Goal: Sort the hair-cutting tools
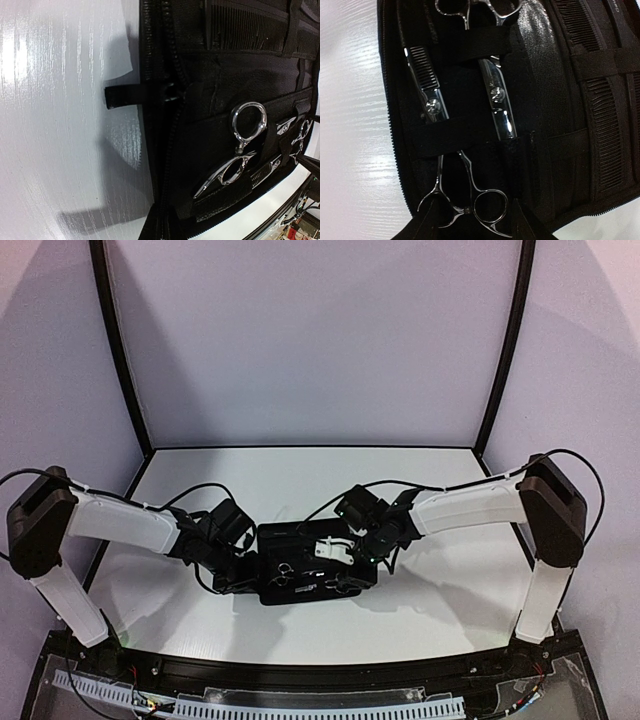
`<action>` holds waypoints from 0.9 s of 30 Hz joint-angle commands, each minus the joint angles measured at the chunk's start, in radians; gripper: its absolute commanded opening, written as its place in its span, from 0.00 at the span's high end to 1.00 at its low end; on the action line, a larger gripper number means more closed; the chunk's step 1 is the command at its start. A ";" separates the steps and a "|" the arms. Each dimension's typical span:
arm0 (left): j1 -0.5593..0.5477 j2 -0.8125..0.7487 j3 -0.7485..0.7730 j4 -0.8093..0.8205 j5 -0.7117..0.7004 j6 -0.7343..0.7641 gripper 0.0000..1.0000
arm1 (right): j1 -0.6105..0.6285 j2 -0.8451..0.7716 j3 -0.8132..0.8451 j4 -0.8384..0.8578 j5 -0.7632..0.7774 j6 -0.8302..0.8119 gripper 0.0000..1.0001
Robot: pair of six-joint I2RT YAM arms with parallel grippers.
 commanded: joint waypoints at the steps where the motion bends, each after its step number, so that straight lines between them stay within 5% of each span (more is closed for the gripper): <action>1: -0.001 0.031 -0.033 -0.007 0.005 0.014 0.99 | 0.004 0.022 0.018 -0.026 0.011 -0.003 0.52; 27: -0.001 0.028 -0.031 -0.009 0.013 0.018 0.99 | 0.005 0.080 0.048 -0.061 -0.001 0.007 0.68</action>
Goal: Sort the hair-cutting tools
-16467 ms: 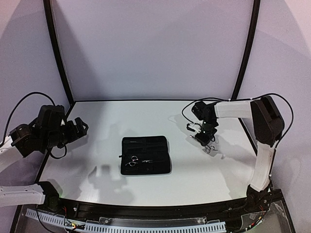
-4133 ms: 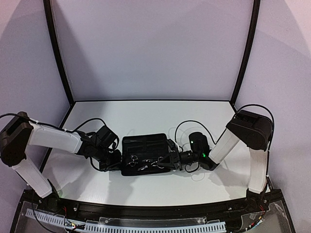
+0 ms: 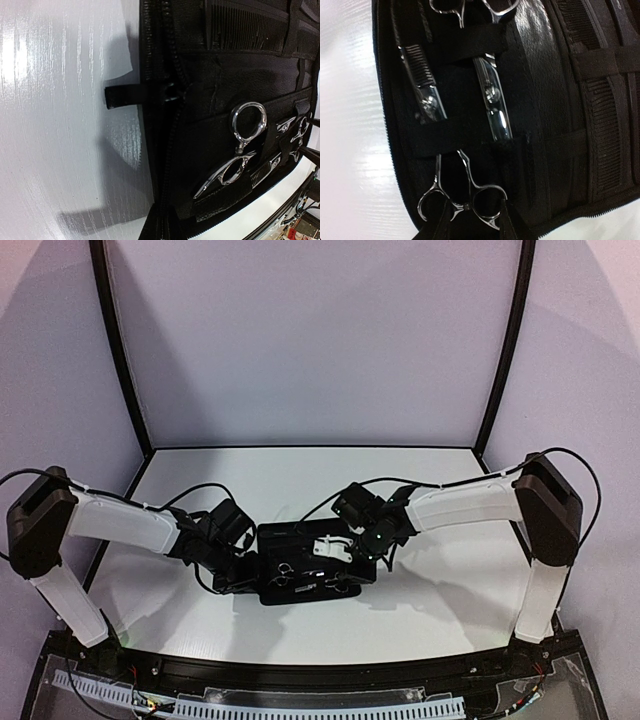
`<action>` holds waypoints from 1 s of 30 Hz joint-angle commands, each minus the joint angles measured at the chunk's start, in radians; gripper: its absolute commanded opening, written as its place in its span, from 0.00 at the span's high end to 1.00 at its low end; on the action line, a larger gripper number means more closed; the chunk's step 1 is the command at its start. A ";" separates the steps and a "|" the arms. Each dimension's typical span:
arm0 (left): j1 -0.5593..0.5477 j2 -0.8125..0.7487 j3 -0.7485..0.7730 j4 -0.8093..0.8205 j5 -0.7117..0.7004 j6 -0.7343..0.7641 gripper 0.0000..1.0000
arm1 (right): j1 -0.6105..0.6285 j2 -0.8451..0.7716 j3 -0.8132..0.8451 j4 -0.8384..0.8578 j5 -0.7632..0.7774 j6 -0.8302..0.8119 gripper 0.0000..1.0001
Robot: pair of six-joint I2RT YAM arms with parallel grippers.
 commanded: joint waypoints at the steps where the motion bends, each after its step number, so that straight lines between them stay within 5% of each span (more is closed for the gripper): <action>1: -0.001 0.029 -0.030 -0.009 0.016 0.018 0.99 | 0.010 0.055 0.003 -0.013 -0.013 0.013 0.69; 30: -0.001 0.023 -0.034 0.035 0.067 0.011 0.99 | 0.121 0.137 0.078 0.089 -0.049 0.074 0.87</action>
